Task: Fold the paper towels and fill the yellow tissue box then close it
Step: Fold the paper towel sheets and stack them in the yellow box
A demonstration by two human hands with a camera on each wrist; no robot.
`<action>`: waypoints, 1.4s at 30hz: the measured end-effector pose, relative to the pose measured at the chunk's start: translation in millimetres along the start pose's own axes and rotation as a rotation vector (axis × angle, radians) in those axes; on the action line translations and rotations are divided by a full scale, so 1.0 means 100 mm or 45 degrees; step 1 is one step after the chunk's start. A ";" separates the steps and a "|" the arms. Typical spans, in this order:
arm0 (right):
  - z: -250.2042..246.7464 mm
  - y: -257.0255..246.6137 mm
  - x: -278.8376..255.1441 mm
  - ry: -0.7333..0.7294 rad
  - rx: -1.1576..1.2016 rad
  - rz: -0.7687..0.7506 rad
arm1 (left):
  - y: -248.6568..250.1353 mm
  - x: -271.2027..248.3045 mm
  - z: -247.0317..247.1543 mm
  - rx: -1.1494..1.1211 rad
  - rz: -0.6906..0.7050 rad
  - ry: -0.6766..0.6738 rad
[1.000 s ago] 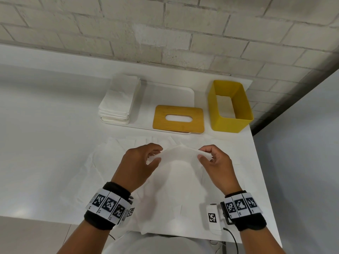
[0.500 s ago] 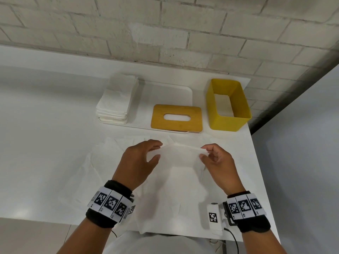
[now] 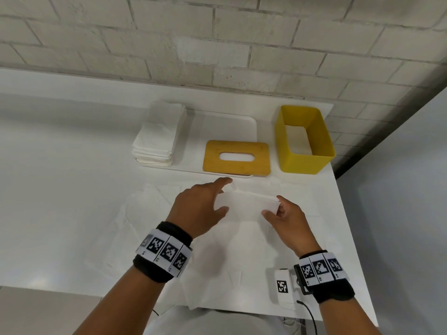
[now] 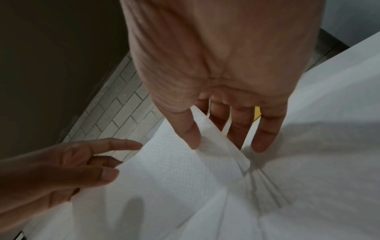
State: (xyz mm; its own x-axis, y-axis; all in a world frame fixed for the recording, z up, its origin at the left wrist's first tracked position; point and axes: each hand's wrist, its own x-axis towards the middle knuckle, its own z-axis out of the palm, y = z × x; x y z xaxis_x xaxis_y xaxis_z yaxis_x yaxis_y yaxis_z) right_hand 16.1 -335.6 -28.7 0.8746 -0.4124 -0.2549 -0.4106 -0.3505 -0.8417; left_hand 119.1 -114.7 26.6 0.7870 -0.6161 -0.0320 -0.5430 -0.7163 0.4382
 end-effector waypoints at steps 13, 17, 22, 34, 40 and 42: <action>-0.21 -0.29 -0.06 0.179 0.583 -0.137 | 0.21 0.35 -0.01 -0.352 0.026 -0.010; -0.19 -0.39 -0.02 0.090 0.815 -0.100 | 0.24 0.32 -0.02 -1.195 -0.217 -0.136; -0.06 -0.57 -0.01 0.114 0.737 -0.153 | 0.31 0.32 0.10 -1.314 -0.227 -0.005; -0.04 -0.73 0.08 0.254 0.516 -0.321 | 0.29 0.38 0.01 -0.950 -0.210 0.202; 0.08 -0.67 0.10 0.394 0.310 -0.281 | 0.40 0.37 0.09 -0.757 -0.206 0.307; 0.10 -0.69 0.08 0.433 0.282 -0.290 | 0.43 0.36 0.11 -0.756 -0.174 0.373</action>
State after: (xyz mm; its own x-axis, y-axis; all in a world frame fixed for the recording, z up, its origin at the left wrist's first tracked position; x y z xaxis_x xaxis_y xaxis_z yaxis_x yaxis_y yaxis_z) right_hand 54.0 -306.2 22.9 0.7867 -0.6111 0.0873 -0.1208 -0.2911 -0.9490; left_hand 120.5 -171.1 34.4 0.9296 -0.3584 0.0858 -0.2455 -0.4285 0.8695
